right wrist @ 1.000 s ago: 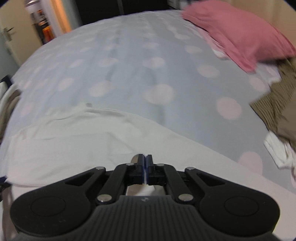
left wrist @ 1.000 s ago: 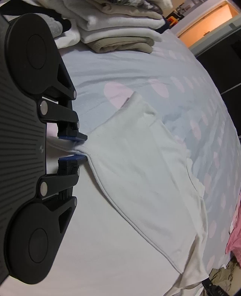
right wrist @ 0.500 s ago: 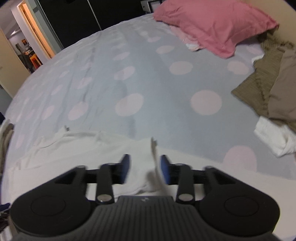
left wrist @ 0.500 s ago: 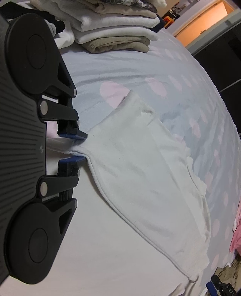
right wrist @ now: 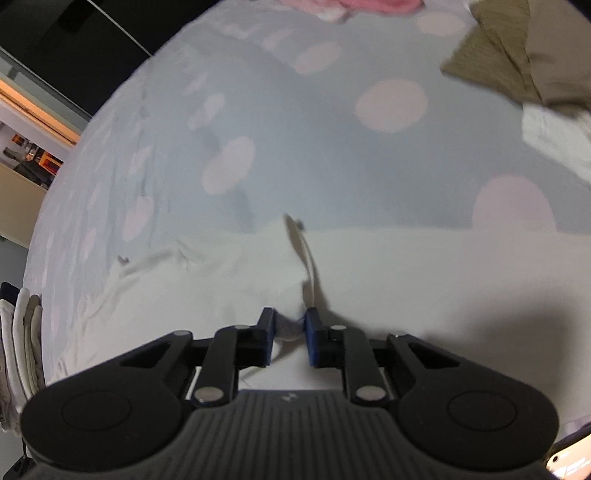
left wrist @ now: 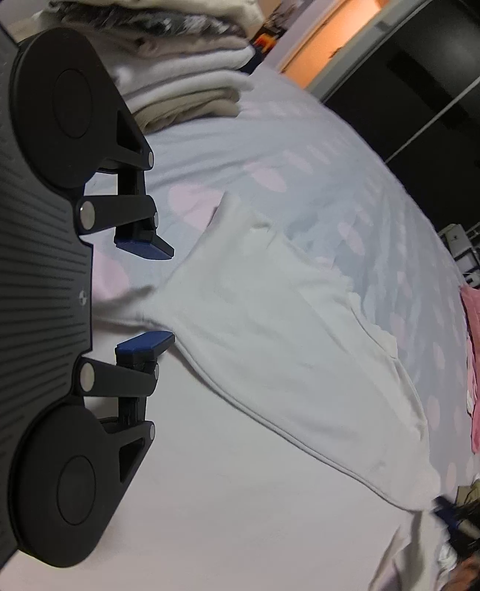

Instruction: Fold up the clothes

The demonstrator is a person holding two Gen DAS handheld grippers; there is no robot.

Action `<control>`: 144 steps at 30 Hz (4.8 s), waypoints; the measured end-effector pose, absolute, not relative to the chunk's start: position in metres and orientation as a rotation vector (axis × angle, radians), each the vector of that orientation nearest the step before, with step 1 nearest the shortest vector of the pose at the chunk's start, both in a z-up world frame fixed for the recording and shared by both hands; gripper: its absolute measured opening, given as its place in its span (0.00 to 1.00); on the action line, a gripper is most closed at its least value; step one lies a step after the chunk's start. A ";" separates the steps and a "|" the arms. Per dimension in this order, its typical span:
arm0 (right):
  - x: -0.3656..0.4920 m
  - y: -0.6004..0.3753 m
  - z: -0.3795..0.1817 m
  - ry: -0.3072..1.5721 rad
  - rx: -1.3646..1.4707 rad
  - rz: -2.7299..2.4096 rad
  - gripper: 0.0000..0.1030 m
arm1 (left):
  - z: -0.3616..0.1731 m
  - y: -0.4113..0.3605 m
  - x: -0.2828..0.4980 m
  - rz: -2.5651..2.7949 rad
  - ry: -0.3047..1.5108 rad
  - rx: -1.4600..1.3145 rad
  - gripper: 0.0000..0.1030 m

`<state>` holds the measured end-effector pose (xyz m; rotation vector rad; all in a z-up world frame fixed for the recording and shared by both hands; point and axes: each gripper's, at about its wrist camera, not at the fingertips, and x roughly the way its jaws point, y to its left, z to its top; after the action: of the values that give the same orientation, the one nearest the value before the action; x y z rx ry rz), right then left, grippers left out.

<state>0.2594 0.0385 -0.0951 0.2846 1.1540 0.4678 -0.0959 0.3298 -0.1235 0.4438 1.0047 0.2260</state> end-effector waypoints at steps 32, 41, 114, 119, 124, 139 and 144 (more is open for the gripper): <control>0.218 0.068 0.022 0.929 0.372 0.757 0.18 | -0.134 0.349 -0.105 0.433 1.021 0.488 0.03; 0.203 0.040 -0.028 1.152 0.220 0.695 0.18 | -0.149 0.342 -0.113 0.335 1.052 0.535 0.03; 0.255 0.066 -0.058 1.060 0.066 0.584 0.26 | -0.094 0.470 -0.087 0.504 0.889 -0.190 0.09; 0.244 0.070 -0.056 1.082 0.030 0.614 0.27 | -0.093 0.438 -0.112 0.417 0.936 -0.122 0.15; 0.225 0.081 -0.055 1.068 -0.041 0.698 0.27 | -0.099 0.397 -0.126 0.313 0.971 -0.039 0.42; 0.182 0.125 -0.069 1.109 -0.178 0.823 0.27 | -0.133 0.384 -0.089 0.428 0.934 0.019 0.20; 0.183 0.131 -0.074 1.124 -0.201 0.813 0.27 | -0.119 0.384 -0.091 0.434 0.898 0.031 0.05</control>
<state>0.1829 0.1312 -0.0736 -0.2013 1.1239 0.8125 -0.0913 0.3845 -0.1189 0.0311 0.8979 0.4342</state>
